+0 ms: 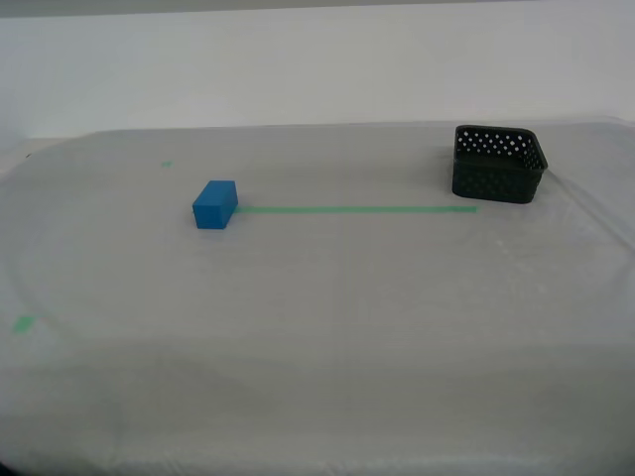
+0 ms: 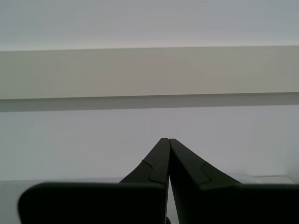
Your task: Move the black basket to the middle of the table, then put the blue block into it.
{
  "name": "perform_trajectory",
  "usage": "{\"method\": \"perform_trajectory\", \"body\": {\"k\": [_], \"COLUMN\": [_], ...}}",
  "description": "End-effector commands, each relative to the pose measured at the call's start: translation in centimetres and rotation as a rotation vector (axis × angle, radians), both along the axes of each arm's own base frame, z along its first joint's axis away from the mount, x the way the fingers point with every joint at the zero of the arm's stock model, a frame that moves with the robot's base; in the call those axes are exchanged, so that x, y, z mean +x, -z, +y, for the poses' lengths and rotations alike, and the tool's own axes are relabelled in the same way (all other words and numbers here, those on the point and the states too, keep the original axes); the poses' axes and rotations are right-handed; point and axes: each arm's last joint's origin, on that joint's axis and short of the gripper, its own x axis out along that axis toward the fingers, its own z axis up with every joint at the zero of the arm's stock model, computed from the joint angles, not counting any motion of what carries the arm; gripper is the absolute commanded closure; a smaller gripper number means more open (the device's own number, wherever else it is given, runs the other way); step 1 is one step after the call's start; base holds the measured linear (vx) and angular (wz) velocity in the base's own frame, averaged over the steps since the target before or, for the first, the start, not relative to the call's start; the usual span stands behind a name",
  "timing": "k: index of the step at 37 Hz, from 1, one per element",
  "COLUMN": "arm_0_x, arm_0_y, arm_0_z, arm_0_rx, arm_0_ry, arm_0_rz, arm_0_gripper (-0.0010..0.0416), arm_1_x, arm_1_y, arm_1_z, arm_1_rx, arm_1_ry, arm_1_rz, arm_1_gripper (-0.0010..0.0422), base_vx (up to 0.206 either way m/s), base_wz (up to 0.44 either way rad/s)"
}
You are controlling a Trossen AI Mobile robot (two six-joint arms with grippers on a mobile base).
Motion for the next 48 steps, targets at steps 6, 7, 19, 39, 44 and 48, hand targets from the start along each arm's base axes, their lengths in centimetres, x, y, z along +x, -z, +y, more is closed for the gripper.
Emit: {"method": "perform_trajectory", "body": {"k": [6,7,19,39,44,48], "arm_0_x": [0.00,0.00,0.00,0.00,0.00,0.00], "arm_0_y": [-0.05,-0.05,-0.05,-0.05,-0.05,-0.05], "arm_0_z": [-0.01,0.00,0.00,-0.01,0.00,0.00], "arm_0_rx": [0.000,0.000,0.000,0.000,-0.001,-0.001], "arm_0_ry": [0.000,-0.001,-0.001,0.000,-0.001,-0.001], "arm_0_rz": [-0.003,-0.003,-0.003,-0.003,-0.003,-0.003], "arm_0_gripper": [0.0406,0.0406,0.0405,0.0406,0.0406,0.0405], "arm_1_x": [-0.01,-0.01,-0.01,-0.01,-0.01,-0.01], "arm_1_y": [-0.06,-0.06,-0.06,-0.06,-0.06,-0.06], "arm_1_z": [-0.01,0.00,-0.01,-0.01,-0.01,-0.01], "arm_1_rx": [0.001,0.001,0.001,0.001,0.001,0.001], "arm_1_ry": [-0.001,-0.001,-0.001,-0.001,-0.001,-0.001], "arm_1_rz": [-0.005,-0.005,-0.005,-0.005,-0.005,-0.005], "arm_1_gripper": [0.0412,0.0412,0.0412,0.0412,0.0412,0.0412], "base_vx": [0.000,0.000,0.000,0.000,0.000,0.000], "base_wz": [0.000,0.000,0.000,0.000,0.000,0.000]}}
